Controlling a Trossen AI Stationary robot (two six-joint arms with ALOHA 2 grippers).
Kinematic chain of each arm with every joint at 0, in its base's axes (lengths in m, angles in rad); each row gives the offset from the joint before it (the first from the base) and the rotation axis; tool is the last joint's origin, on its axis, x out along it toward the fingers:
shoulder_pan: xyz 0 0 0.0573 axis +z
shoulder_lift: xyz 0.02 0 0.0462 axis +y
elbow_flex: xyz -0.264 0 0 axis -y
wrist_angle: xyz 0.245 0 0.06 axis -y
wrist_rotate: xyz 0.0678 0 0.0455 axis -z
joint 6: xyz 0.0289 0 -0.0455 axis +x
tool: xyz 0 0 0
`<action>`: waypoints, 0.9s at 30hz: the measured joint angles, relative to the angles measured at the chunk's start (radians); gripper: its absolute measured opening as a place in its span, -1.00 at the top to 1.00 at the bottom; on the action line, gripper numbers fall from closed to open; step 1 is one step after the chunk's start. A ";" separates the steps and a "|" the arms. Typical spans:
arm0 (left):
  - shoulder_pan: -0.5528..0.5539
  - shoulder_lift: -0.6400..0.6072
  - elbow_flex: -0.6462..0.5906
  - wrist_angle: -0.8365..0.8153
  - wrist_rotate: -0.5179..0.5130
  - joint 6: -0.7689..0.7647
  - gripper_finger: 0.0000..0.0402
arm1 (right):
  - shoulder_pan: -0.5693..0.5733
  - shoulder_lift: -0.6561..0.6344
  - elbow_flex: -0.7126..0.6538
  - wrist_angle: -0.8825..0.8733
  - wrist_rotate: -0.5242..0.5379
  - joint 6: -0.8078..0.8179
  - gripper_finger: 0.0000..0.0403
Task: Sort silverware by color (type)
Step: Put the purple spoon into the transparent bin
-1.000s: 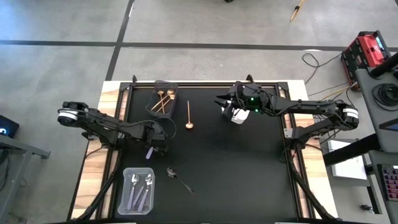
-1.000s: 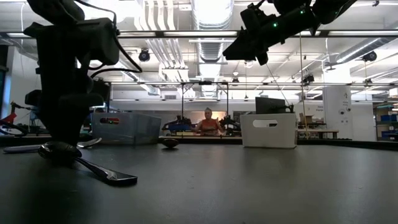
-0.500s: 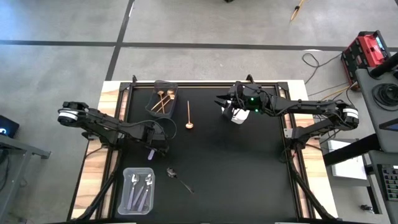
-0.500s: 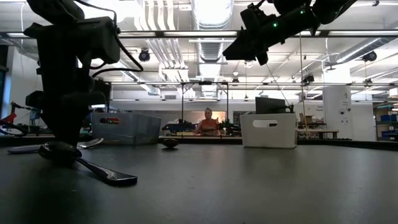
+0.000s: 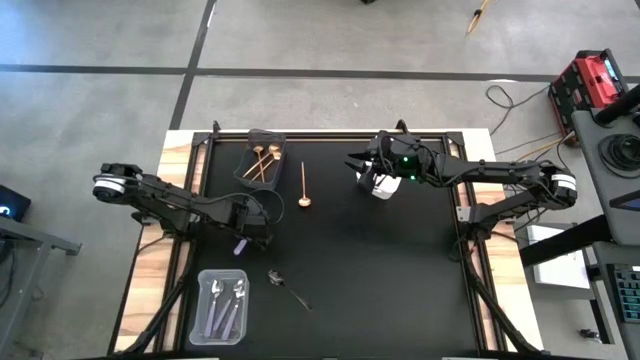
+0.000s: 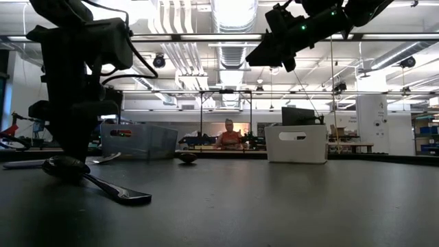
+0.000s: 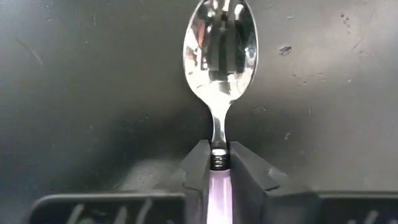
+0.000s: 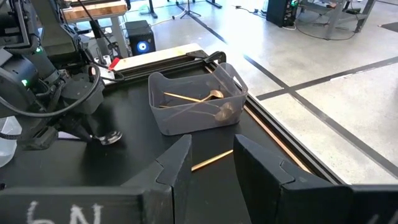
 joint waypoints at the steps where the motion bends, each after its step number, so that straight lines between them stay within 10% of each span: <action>1: 0.000 0.000 0.000 0.000 -0.001 0.000 0.89 | 0.000 0.000 0.000 0.000 0.000 0.000 0.46; 27: -0.024 -0.048 0.150 -0.197 -0.026 0.012 0.93 | 0.000 0.000 0.000 -0.015 0.000 -0.015 0.46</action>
